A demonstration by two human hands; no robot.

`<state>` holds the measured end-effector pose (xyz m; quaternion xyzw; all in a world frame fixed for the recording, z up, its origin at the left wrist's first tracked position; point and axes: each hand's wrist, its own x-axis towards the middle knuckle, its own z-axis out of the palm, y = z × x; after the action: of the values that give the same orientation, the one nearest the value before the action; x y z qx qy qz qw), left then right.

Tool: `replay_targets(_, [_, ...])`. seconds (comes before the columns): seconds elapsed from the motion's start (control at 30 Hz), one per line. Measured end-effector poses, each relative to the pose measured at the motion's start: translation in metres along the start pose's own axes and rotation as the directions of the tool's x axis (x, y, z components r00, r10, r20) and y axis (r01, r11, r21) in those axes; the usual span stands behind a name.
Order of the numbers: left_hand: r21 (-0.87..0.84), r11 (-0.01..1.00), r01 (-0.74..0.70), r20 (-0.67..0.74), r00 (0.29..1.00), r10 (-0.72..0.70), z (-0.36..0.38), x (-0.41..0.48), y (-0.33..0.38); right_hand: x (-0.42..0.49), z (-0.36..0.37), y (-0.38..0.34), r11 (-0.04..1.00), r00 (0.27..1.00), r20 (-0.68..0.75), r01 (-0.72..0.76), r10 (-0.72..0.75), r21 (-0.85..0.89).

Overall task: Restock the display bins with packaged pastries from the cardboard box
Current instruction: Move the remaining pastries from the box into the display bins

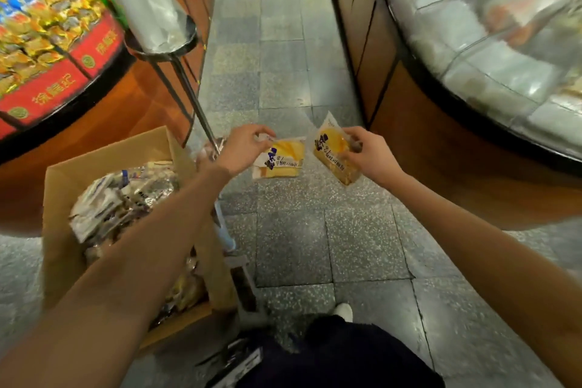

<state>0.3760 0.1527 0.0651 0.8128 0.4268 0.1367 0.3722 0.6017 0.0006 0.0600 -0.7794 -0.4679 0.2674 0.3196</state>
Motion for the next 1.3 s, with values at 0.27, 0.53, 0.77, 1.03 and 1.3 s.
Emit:
replay_targets(0.27, [-0.077,0.978,-0.194,0.066,0.978,0.199,0.126,0.099,0.164,-0.018,-0.170,0.107,0.998,0.978,-0.199,-0.065,0.059,-0.025])
replay_targets(0.53, [-0.083,0.924,-0.372,0.239,0.893,0.381,0.245,0.175,0.295,-0.043,-0.289,0.190,0.989,0.915,-0.391,-0.132,0.097,-0.063])
replay_targets(0.77, [-0.151,0.875,-0.459,0.353,0.802,0.482,0.346,0.244,0.388,-0.045,-0.374,0.279,0.947,0.835,-0.484,-0.320,0.261,-0.040])
replay_targets(1.03, [-0.195,0.873,-0.447,0.470,0.739,0.483,0.458,0.350,0.476,0.014,-0.489,0.390,0.886,0.746,-0.533,-0.464,0.400,0.017])
replay_targets(1.3, [-0.231,0.888,-0.398,0.569,0.685,0.455,0.539,0.415,0.537,0.063,-0.562,0.474,0.858,0.744,-0.470,-0.511,0.475,0.057])
